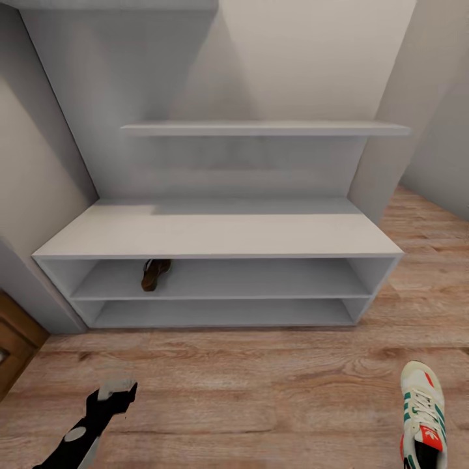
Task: Pick up the two gym shoes and the two sandals from the corridor floor and place them onto the hallstand (shoe rack) in the corridor, making sure they are on the rack and not on the floor. Arrange them so the two gym shoes are next to each other and the two sandals are next to each other.
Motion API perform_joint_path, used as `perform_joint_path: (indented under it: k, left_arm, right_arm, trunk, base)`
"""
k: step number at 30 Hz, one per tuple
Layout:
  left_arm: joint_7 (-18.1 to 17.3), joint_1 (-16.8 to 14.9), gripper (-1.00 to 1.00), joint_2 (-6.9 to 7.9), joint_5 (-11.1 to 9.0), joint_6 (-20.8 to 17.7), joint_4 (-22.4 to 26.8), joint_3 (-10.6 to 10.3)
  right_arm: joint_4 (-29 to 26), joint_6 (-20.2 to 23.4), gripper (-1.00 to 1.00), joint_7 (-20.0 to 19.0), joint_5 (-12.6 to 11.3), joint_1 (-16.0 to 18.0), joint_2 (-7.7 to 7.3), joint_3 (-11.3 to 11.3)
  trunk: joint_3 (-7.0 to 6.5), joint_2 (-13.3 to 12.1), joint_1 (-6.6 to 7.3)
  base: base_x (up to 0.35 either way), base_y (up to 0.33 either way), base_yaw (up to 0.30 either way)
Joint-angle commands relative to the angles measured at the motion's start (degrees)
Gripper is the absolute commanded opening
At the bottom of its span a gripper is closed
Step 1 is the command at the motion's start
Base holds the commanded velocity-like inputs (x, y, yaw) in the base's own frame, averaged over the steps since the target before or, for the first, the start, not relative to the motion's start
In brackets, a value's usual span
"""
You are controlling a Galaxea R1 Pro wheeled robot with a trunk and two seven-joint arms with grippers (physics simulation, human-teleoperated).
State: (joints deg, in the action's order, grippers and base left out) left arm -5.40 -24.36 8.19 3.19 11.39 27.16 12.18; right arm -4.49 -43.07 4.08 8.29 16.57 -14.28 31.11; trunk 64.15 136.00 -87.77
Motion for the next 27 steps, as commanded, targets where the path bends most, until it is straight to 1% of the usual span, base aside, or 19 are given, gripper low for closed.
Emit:
perform_joint_path:
  k: [1, 2, 3, 4, 5, 7, 8, 9, 10, 12, 15, 20, 21, 22, 24, 25, 27]
  left_arm:
    - [-1.95, 1.67, 1.00, -0.02, -0.47, 2.17, -0.06, 0.51]
    - [-2.64, 2.48, 1.00, 0.00, -0.91, 3.12, -0.06, 0.52]
    - [-4.03, 4.06, 1.00, 0.02, -1.88, 4.77, -0.09, 0.53]
    - [-4.73, 4.85, 1.00, 0.03, -2.37, 5.49, -0.14, 0.52]
    - [-6.07, 6.36, 1.00, -0.03, -3.30, 6.73, -0.48, 0.50]
    - [-7.33, 7.74, 1.00, -0.12, -4.09, 7.96, -1.18, 0.49]
    - [-8.95, 9.38, 1.00, -0.18, -4.89, 10.40, -2.27, 0.48]
    - [-9.44, 9.85, 1.00, -0.15, -5.06, 11.37, -2.52, 0.50]
    - [-10.88, 11.08, 1.00, 0.05, -5.45, 13.72, -3.20, 0.56]
    - [-12.91, 12.73, 1.00, 0.26, -5.98, 15.76, -3.91, 0.62]
    - [-13.32, 13.73, 1.00, 0.29, -6.55, 16.49, -4.18, 0.60]
    - [-11.82, 14.15, 1.00, 0.06, -6.81, 16.90, -4.23, 0.57]
    - [-11.12, 14.19, 1.00, 0.10, -6.84, 16.93, -4.22, 0.58]
    - [-9.70, 14.23, 1.00, 0.18, -6.86, 17.04, -4.22, 0.60]
    - [-9.17, 14.24, 1.00, 0.24, -6.87, 17.12, -4.24, 0.59]
    - [-8.40, 14.29, 1.00, -0.20, -6.61, 17.26, -4.31, 0.41]
    - [-8.39, 14.32, 1.00, -0.25, -6.68, 17.31, -4.31, 0.39]
  right_arm:
    - [0.07, -0.12, -1.00, 0.37, 0.64, 0.04, 0.07, 0.27]
    - [0.08, -0.12, -1.00, 0.34, 0.70, 0.04, 0.10, 0.25]
    - [0.09, -0.11, -1.00, 0.30, 0.79, 0.04, 0.16, 0.21]
    - [0.09, -0.10, -1.00, 0.27, 0.82, 0.04, 0.19, 0.19]
    - [0.09, -0.10, -1.00, 0.22, 0.86, 0.04, 0.23, 0.15]
    - [0.09, -0.09, -1.00, 0.18, 0.90, 0.04, 0.26, 0.11]
    - [0.08, -0.09, -1.00, 0.16, 0.91, 0.04, 0.28, 0.04]
    - [0.06, -0.11, -1.00, 0.14, 0.92, 0.04, 0.28, 0.02]
    - [0.04, -0.14, -1.00, 0.09, 0.93, 0.04, 0.29, -0.03]
    - [0.02, -0.17, -1.00, 0.04, 0.94, 0.04, 0.30, -0.06]
    - [-0.01, -0.17, -1.00, -0.01, 0.94, 0.04, 0.38, -0.12]
    - [-0.06, -0.22, -1.00, -0.68, 0.90, 0.04, 0.60, -0.22]
    - [-0.07, -0.24, -1.00, -1.38, 0.85, 0.04, 0.65, -0.20]
    - [-0.07, -0.25, -1.00, -3.15, 0.80, 0.04, 0.75, -0.18]
    - [-0.08, -0.26, -1.00, -3.93, 0.79, 0.04, 0.81, -0.18]
    - [-0.02, -0.26, -1.00, -5.29, 0.76, 0.04, 0.91, -0.09]
    - [0.00, -0.26, -1.00, -5.36, 0.76, 0.04, 0.92, -0.08]
  trunk:
    - [0.03, 0.02, 0.05]
    - [0.03, 0.02, 0.05]
    - [0.03, 0.02, 0.05]
    - [0.03, 0.02, 0.05]
    - [0.03, 0.02, 0.05]
    - [0.03, 0.02, 0.05]
    - [0.03, 0.02, 0.05]
    - [0.03, 0.02, 0.05]
    - [0.03, 0.02, 0.05]
    - [0.03, 0.02, 0.05]
    - [0.03, 0.02, 0.05]
    - [0.03, 0.02, 0.05]
    - [0.03, 0.02, 0.05]
    - [0.03, 0.02, 0.05]
    - [0.03, 0.02, 0.05]
    - [0.03, 0.02, 0.05]
    - [0.03, 0.02, 0.05]
  base:
    - [-0.338, 0.000, 0.000]
    - [-0.338, 0.000, 0.000]
    - [-0.338, 0.000, 0.000]
    - [-0.338, 0.000, 0.000]
    - [-0.338, 0.000, 0.000]
    - [-0.338, 0.000, 0.000]
    - [-0.337, 0.000, 0.000]
    - [-0.333, 0.000, 0.000]
    - [-0.285, 0.000, 0.000]
    - [-0.225, 0.000, 0.000]
    - [-0.104, 0.000, 0.000]
    - [-0.027, 0.000, 0.000]
    - [-0.009, 0.000, 0.000]
    - [-0.004, 0.000, 0.000]
    - [-0.003, 0.000, 0.000]
    - [-0.013, -0.240, 0.000]
    - [-0.071, -0.250, 0.000]
